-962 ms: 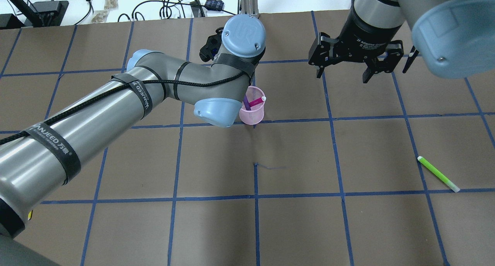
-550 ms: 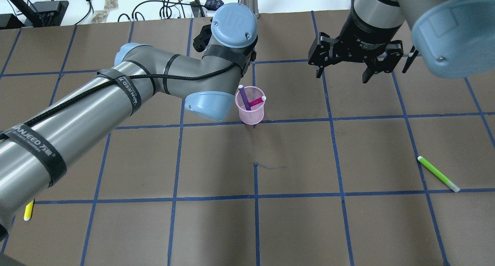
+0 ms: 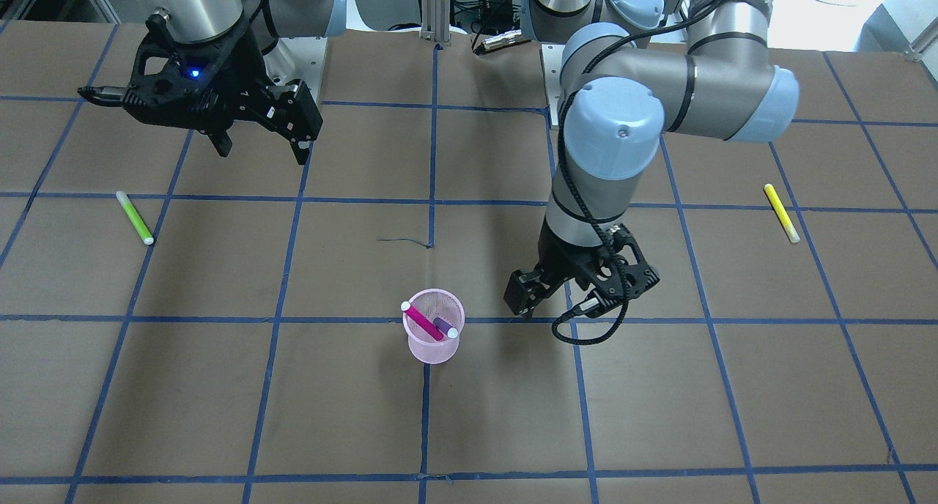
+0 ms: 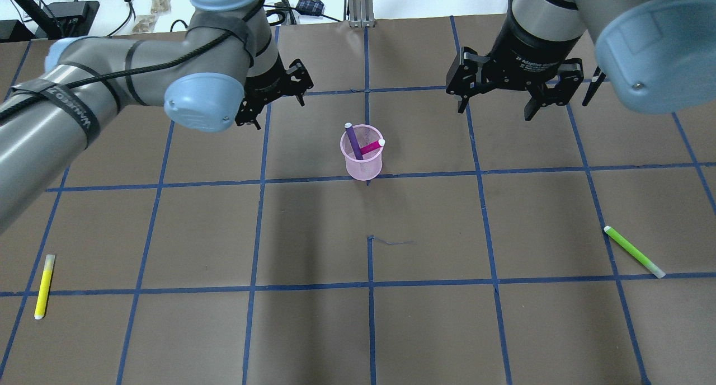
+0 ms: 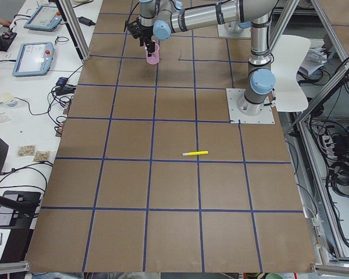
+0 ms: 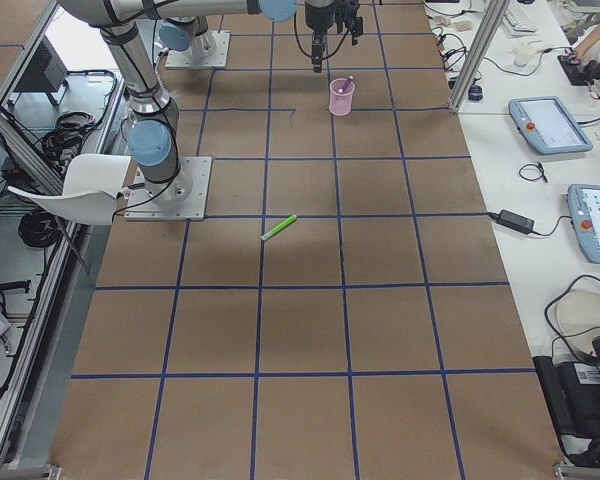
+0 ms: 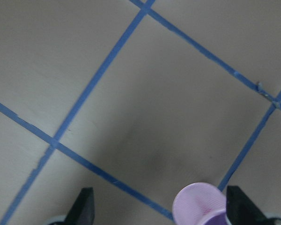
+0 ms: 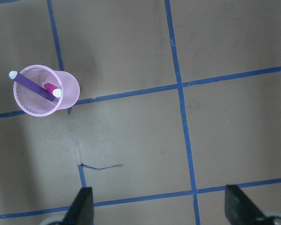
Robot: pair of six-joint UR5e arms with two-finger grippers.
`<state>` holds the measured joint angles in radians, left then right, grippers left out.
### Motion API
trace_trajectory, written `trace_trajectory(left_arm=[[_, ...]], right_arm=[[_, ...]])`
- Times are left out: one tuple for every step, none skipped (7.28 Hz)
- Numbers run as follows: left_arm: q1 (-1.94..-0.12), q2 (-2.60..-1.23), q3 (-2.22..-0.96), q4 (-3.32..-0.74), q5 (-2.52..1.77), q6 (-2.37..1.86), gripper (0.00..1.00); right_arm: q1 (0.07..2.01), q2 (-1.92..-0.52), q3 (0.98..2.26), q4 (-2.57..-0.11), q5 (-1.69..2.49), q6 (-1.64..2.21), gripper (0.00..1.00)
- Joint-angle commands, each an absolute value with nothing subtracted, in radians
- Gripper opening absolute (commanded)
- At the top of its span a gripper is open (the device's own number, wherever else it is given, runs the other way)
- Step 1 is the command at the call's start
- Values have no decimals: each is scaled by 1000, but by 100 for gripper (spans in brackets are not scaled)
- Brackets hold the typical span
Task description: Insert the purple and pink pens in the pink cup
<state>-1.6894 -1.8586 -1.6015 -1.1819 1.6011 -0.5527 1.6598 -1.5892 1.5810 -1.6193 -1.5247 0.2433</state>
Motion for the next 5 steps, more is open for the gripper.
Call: trace_trajectory(left_arm=[[-1614,-1768,-1603,-1328,1597,-233,100],[-1574,-1723,-1595,-1432,1595,-178,100],[-1545,-1697,-1595,-1468,1601,-178,100],[-1536,-1662,-1604,-1476,1601,-170,100],[-1536,-1626,-1618,-1489,1594,-154,100]], right_arm=[[1660,-1589,1582,-1620,-1525,244,100],[1658,-1588,1582,-1618,-1525,244,100],[1658,-1588,1582,-1618,-1525,244,100],[1660,-1586,1582,-1618,-1525,244,100],[1658,-1586,1582,-1620,-1525,244,100]])
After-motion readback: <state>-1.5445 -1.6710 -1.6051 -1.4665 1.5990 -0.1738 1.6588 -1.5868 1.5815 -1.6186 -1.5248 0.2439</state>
